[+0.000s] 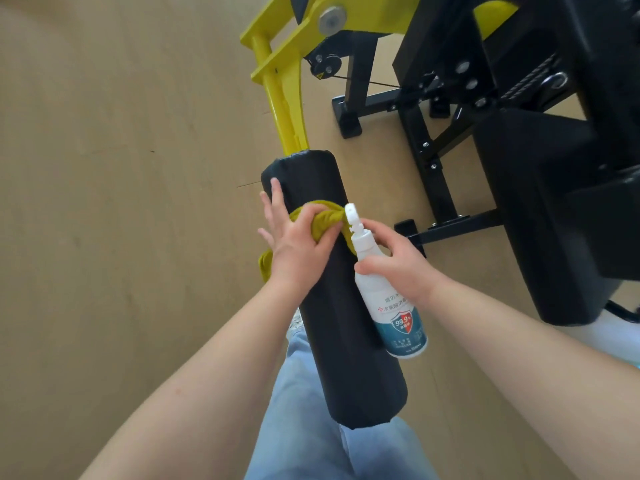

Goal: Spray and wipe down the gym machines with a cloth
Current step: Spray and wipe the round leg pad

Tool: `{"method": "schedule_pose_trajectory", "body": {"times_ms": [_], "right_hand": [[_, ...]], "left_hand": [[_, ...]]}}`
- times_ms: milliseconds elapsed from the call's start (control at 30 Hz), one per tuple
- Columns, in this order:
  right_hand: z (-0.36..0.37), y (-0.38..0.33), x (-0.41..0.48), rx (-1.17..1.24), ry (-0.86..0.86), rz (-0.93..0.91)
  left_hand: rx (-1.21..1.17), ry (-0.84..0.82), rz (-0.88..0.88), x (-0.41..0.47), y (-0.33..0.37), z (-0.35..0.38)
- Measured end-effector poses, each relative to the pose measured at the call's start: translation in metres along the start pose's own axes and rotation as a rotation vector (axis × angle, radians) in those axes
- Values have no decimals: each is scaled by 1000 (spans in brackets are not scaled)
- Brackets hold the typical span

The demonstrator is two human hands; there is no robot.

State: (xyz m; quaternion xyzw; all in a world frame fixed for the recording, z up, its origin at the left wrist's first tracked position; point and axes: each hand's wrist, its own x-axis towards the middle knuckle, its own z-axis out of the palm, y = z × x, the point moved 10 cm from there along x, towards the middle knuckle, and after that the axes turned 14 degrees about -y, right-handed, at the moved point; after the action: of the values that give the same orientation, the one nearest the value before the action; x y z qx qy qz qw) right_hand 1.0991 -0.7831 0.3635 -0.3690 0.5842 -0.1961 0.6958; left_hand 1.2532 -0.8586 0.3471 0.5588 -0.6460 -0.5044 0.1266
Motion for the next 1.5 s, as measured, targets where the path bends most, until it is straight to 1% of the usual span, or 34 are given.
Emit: {"method": "schedule_pose_trajectory", "body": {"times_ms": [167,333,367,433,500,567,667,900,1067,1300,1500], "right_hand": [[-5,-35,27,-48,-18,-49],[-2,-55,47,-113,-98,-23],[-1,-56,49,-107,-98,-23],[-5,-55,48,-71,-81,-32],[-12,-49,43,-26,-55,-29],[-19,-40,36,23,-59,-9],[-27,-23,22,41,-83,27],[-32,12,-15,-21,-57,76],[-17,26,-37,-80,-70,75],[5,63,-81,-141,-126,95],[19,95,-118,-211,-166,151]], "left_hand": [[20,-30,-138,69,11,-37],[74,-31,-252,121,21,-66],[106,-48,-232,126,22,-68],[189,-51,-113,128,30,-69],[230,-59,-8,117,36,-65],[246,-106,16,101,38,-52],[294,-138,1,64,36,-29],[446,-176,-37,0,31,19],[422,-156,-98,-43,26,46],[477,-223,-124,-117,19,92],[473,-235,-147,-180,8,132]]}}
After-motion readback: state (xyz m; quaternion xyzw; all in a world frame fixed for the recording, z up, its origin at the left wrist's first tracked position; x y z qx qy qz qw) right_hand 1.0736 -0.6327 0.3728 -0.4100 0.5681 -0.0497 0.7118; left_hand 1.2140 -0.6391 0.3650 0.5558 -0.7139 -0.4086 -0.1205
